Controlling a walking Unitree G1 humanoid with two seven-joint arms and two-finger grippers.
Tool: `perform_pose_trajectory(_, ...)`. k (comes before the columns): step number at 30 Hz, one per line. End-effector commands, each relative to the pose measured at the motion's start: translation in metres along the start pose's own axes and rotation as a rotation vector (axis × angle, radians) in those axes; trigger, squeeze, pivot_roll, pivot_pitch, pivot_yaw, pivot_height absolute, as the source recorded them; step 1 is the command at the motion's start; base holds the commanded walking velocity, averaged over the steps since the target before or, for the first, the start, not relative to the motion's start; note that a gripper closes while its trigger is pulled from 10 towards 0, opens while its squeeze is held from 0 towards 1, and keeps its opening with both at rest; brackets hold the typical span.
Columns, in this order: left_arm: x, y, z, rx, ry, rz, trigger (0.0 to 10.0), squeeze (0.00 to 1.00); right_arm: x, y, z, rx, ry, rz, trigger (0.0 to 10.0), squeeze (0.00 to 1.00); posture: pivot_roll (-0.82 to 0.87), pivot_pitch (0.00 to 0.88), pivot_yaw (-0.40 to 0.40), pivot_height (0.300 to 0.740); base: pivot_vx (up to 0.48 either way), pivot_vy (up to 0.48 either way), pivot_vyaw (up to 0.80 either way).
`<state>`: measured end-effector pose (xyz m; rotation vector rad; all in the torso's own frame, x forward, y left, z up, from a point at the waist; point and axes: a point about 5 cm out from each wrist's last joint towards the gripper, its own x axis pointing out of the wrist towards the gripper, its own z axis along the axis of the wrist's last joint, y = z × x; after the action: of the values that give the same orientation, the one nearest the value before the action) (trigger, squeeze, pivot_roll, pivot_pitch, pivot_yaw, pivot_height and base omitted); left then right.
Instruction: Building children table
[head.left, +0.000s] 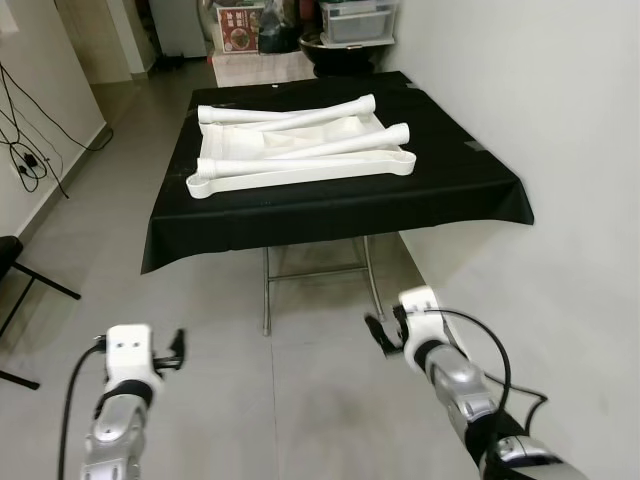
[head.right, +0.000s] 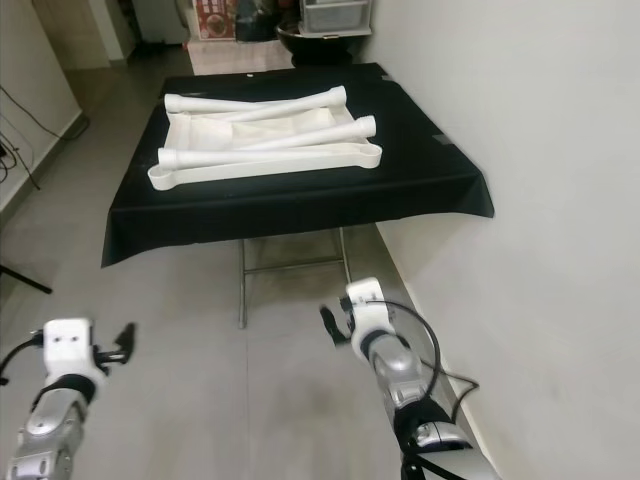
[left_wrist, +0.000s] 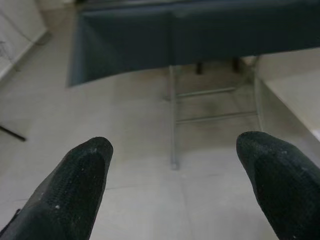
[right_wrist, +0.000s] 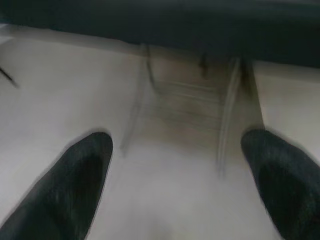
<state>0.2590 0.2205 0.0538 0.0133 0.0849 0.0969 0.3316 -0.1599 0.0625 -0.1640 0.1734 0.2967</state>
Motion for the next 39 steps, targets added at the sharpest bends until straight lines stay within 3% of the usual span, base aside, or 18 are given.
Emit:
perform_pose_trajectory(1, -0.008, -0.01, 0.008, 0.006, -0.044, -0.022, 10.0, 0.0, -0.005, 0.007, 0.002, -0.007, -0.033, 0.037, 10.0, 0.0, -0.1, 0.0, 0.027, 0.74, 0.0, 0.0, 0.0)
perform_pose_trajectory(2, -0.008, -0.01, 0.008, 0.006, -0.044, -0.022, 10.0, 0.0, -0.005, 0.007, 0.002, -0.007, -0.033, 0.037, 10.0, 0.0, -0.1, 0.0, 0.027, 0.74, 0.0, 0.0, 0.0)
perform_pose_trajectory(4, -0.017, -0.026, 0.014, -0.033, -0.066, -0.045, 10.0, 0.0, -0.012, 0.013, 0.011, -0.001, -0.076, 0.066, 10.0, 0.0, -0.11, 0.0, 0.024, 0.74, 0.0, 0.0, 0.0)
perform_pose_trajectory(6, -0.028, -0.042, 0.023, -0.016, -0.1, -0.058, 10.0, 0.0, -0.022, 0.022, 0.019, -0.009, -0.118, 0.107, 10.0, 0.0, -0.11, 0.0, 0.026, 0.74, 0.0, 0.0, 0.0)
perform_pose_trajectory(9, -0.038, -0.053, 0.029, 0.005, -0.12, -0.084, 10.0, 0.0, -0.032, 0.028, 0.023, -0.028, -0.146, 0.127, 10.0, 0.0, -0.11, 0.004, 0.029, 0.74, 0.0, 0.0, 0.0)
perform_pose_trajectory(11, -0.038, -0.053, 0.029, 0.005, -0.12, -0.084, 10.0, 0.0, -0.032, 0.028, 0.023, -0.028, -0.146, 0.127, 10.0, 0.0, -0.11, 0.004, 0.029, 0.74, 0.0, 0.0, 0.0)
perform_pose_trajectory(13, -0.058, -0.062, 0.031, 0.042, -0.08, -0.114, 10.0, 0.0, -0.046, 0.036, 0.029, -0.021, -0.178, 0.127, 10.0, 0.0, -0.1, 0.009, 0.04, 0.74, 0.0, 0.0, 0.0)
perform_pose_trajectory(14, -0.061, -0.062, 0.033, 0.052, -0.073, -0.115, 10.0, 0.0, -0.047, 0.037, 0.03, -0.02, -0.183, 0.124, 10.0, 0.0, -0.1, 0.009, 0.04, 0.74, 0.0, 0.0, 0.0)
perform_pose_trajectory(17, -0.064, -0.061, 0.038, 0.066, -0.077, -0.105, 10.0, 0.0, -0.047, 0.032, 0.033, -0.031, -0.186, 0.083, 10.0, 0.0, -0.08, 0.009, 0.051, 0.74, 0.0, 0.0, 0.0)
perform_pose_trajectory(20, -0.065, -0.051, 0.048, 0.076, -0.075, -0.014, 10.0, 0.0, -0.042, 0.023, 0.045, 0.041, -0.173, 0.018, 10.0, 0.0, -0.08, 0.007, 0.057, 0.74, 0.0, 0.0, 0.0)
perform_pose_trajectory(24, -0.068, -0.044, 0.054, 0.01, -0.037, 0.077, 10.0, 0.0, -0.04, 0.016, 0.067, 0.039, -0.219, -0.003, 10.0, 0.0, -0.09, 0.027, 0.06, 0.74, 0.0, 0.0, 0.0)
perform_pose_trajectory(32, -0.062, -0.05, 0.052, 0.006, -0.019, 0.05, 10.0, 0.0, -0.043, 0.023, 0.06, 0.013, -0.192, 0.066, 10.0, 0.0, -0.08, 0.034, 0.053, 0.74, 0.0, 0.0, 0.0)
perform_pose_trajectory(39, -0.055, -0.057, 0.058, 0.06, -0.021, -0.01, 10.0, 0.0, -0.039, 0.034, 0.062, -0.03, -0.186, 0.12, 10.0, 0.0, -0.07, 0.028, 0.052, 0.74, 0.0, 0.0, 0.33)
